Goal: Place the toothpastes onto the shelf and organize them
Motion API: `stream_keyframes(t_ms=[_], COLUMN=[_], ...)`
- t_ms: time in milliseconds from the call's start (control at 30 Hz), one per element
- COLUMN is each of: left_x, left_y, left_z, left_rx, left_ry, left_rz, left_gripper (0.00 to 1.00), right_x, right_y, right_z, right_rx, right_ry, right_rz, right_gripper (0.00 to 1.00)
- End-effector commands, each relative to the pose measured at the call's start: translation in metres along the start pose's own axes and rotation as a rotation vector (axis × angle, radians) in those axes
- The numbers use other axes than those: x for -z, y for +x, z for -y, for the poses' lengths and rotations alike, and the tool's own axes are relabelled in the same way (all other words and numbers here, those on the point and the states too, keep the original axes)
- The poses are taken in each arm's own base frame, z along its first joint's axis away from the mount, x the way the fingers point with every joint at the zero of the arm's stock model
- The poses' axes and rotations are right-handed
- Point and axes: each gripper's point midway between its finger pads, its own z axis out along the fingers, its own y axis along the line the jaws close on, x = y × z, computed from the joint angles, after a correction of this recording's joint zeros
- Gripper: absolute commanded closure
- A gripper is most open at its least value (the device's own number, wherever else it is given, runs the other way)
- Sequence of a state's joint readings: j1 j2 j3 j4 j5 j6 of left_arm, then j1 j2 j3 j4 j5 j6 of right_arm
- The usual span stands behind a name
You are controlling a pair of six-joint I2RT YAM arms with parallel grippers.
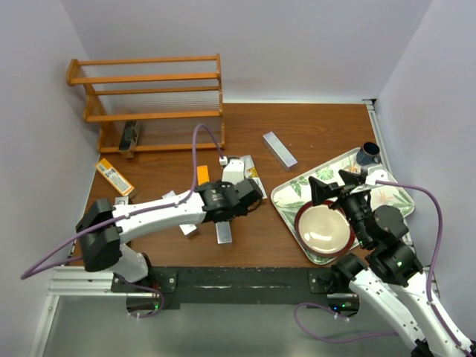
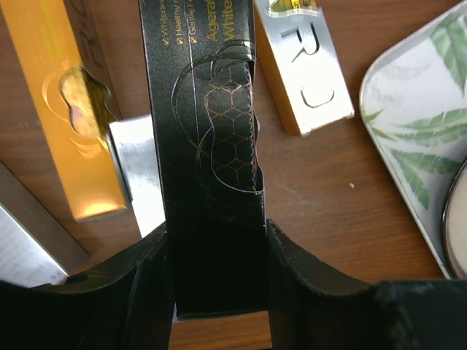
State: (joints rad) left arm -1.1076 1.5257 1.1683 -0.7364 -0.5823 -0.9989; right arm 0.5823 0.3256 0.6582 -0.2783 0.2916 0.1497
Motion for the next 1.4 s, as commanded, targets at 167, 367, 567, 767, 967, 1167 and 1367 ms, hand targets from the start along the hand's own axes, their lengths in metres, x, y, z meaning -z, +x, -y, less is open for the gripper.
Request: stream_keyframes(t_ms=[167, 367, 567, 767, 967, 1167, 1367], left_x=[-0.004, -0.016, -0.036, -0.056, -0.08, -0.106, -0.127], left_y=[-0.07, -0.09, -0.1, -0.141, -0.163, -0.172, -0.191], left_z=[-0.073, -0.128, -0.176, -0.227, -0.267, -0.291, -0.301], left_rx=[-0.036, -0.046, -0.042, 0.024, 0.003, -0.06, -0.091], left_ry=[0.003, -0.073, -0.113, -0.123, -0.141, -0.135, -0.075], left_rz=[0.096, 0.09, 0.067, 0.11, 0.129, 0.138, 0.188], left_gripper=[0.74, 0.73, 0.73, 0.73, 0.73, 0.73, 0.74], right_x=[0.004, 0.005, 0.007, 0.009, 0.013, 0.015, 0.016], right_y=[-0.02, -0.021, -0.023, -0.024, -0.028, -0.029, -0.03], right_z=[-0.006, -0.006, -0.006, -0.007, -0.008, -0.009, -0.008], right_rx=[-0.015, -0.015, -0.019, -0.025, -0.039, -0.048, -0.054], right_ry=[-0.031, -0.033, -0.031, -0.044, -0.051, -0.059, -0.059], right_rz=[0.045, 0.049, 0.059, 0.069, 0.09, 0.099, 0.103], right_gripper=[0.01, 0.01, 0.01, 0.01, 0.01, 0.01, 0.01])
